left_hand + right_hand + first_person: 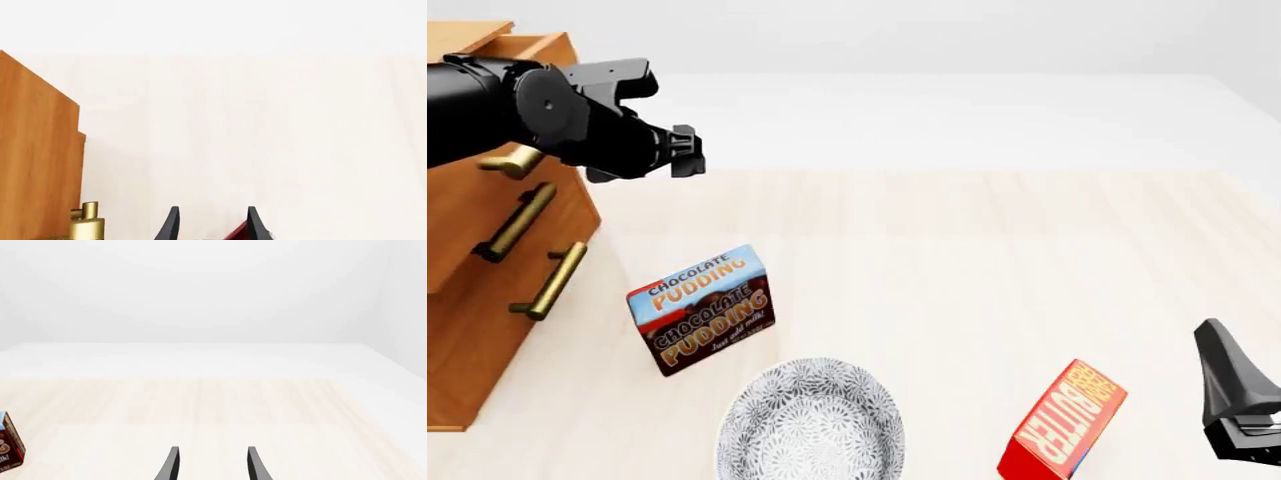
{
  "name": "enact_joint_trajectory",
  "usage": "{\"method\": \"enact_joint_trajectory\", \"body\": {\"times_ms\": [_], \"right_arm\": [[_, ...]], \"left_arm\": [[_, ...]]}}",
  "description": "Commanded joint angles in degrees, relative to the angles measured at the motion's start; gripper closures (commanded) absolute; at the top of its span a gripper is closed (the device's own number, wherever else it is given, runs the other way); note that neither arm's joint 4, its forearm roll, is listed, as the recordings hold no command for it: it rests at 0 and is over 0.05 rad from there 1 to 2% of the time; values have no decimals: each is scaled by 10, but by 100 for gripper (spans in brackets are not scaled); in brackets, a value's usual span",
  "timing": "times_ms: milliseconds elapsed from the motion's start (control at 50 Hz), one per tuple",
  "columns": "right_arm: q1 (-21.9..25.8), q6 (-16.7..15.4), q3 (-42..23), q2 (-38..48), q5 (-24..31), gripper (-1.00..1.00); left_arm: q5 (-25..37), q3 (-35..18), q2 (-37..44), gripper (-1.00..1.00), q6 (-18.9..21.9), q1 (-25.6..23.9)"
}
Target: Put the butter at the front in the top drawer of the cabinet and close it.
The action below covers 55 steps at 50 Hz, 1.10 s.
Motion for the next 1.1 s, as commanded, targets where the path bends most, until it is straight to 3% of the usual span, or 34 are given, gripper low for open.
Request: {"method": "enact_joint_trajectory", "body": {"times_ms": [20,500,640,840,1100], "right_arm": [[0,0,1,0,-2,-100],[0,0,1,0,-2,-100],[0,0,1,0,-2,-100],[0,0,1,0,-2,-100],[0,0,1,0,-2,-100]], "left_arm": [[-5,16,1,-100,4,27],[21,15,-16,-100,8,69],[27,14,-16,-100,20,103],[10,35,-33,-100,28,156],[-22,55,-47,-100,15,167]]}}
